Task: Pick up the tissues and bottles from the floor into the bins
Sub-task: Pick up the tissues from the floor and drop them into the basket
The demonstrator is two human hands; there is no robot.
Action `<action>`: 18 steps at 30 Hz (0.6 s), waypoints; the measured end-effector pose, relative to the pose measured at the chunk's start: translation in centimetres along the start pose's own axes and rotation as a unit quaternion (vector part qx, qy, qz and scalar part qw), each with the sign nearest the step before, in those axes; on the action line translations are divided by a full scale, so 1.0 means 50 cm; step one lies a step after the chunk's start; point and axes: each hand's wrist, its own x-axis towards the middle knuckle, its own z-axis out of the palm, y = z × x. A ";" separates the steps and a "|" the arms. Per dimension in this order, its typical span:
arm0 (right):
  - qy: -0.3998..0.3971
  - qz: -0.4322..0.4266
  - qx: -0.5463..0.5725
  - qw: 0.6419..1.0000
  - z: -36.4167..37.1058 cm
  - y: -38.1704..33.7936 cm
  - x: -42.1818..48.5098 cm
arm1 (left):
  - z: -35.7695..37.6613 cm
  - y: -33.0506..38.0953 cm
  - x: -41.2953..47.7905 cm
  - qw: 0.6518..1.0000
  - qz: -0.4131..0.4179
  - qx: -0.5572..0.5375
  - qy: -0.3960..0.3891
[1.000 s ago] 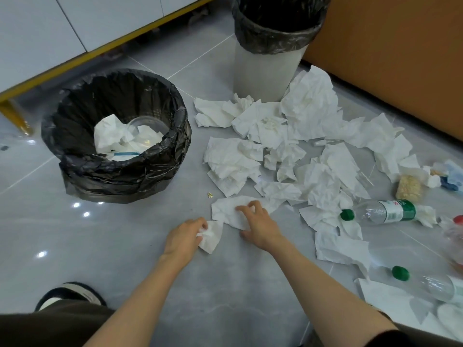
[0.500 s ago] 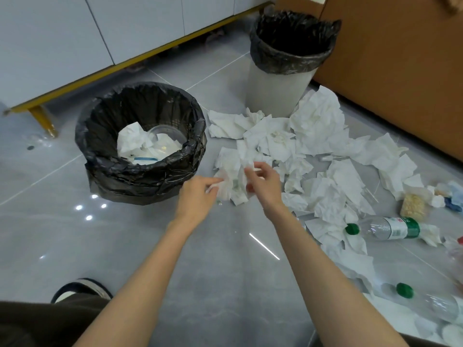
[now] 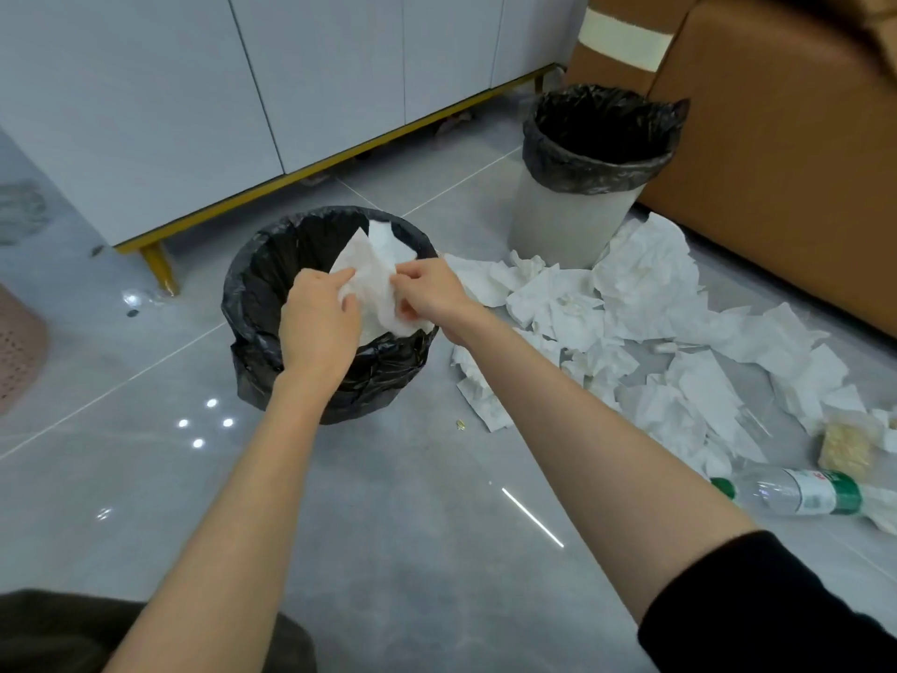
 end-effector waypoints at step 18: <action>0.223 0.099 0.031 0.969 -0.128 0.255 -0.104 | 0.112 0.139 -0.072 0.980 0.118 -0.121 -0.105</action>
